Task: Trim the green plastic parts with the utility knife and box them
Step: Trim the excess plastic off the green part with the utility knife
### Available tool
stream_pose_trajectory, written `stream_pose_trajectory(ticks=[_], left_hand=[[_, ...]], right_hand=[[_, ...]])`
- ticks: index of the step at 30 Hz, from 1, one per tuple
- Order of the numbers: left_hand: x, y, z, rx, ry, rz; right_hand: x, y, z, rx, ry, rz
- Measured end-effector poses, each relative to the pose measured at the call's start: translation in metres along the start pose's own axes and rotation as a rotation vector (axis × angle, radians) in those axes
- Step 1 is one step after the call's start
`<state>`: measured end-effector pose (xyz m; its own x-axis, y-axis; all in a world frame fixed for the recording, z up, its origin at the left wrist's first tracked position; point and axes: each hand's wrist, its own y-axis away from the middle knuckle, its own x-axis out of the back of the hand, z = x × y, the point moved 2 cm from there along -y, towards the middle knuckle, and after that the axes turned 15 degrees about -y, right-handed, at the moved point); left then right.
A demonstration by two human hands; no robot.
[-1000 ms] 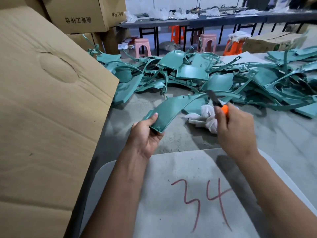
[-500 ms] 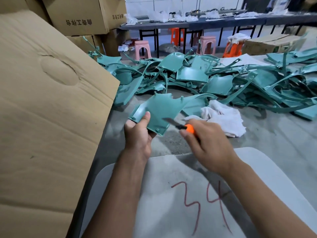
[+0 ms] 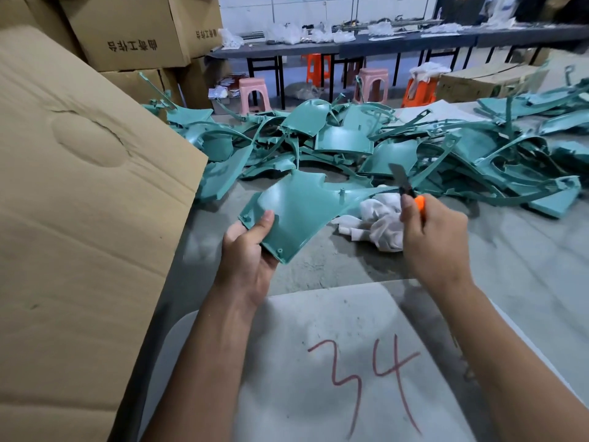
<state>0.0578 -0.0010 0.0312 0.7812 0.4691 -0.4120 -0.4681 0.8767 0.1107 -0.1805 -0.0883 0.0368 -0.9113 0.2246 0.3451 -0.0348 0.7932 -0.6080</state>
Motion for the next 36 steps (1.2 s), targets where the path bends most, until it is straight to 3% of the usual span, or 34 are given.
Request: stream_pose_trajectory(ticks=[6,8,10,13,17,21,24,28,33,36], left_hand=[[0.01,-0.001,0.006,-0.145,-0.032,-0.075],[0.012,-0.003,0.008,-0.295,-0.162,-0.007],[0.011,-0.005,0.006,-0.435,-0.291,0.043],[0.008,-0.005,0.002,-0.449,-0.322,-0.002],[0.012,-0.006,0.001,-0.464,-0.424,0.047],[0.018,-0.008,0.002,-0.578,-0.473,0.14],[0.021,-0.008,0.006,-0.632,-0.537,0.036],[0.022,-0.01,0.004,-0.634,-0.621,-0.085],[0.023,-0.008,0.006,-0.601,-0.611,-0.114],[0.025,-0.008,0.009,-0.612,-0.636,-0.099]], right_hand=[[0.026,-0.018,0.033,-0.352,0.086,0.114],[0.026,-0.015,0.03,-0.355,0.067,0.169],[0.019,-0.009,0.016,-0.23,0.026,0.215],[-0.005,0.005,-0.008,-0.072,-0.146,0.051],[-0.026,0.02,-0.018,-0.258,-0.429,-0.232],[-0.03,0.023,-0.02,-0.227,-0.308,-0.444],[-0.033,0.028,-0.023,-0.039,0.131,-0.579],[-0.037,0.029,-0.029,0.04,0.312,-0.522],[-0.029,0.019,-0.01,-0.21,0.32,-0.468],[-0.016,0.012,0.001,-0.215,0.423,-0.36]])
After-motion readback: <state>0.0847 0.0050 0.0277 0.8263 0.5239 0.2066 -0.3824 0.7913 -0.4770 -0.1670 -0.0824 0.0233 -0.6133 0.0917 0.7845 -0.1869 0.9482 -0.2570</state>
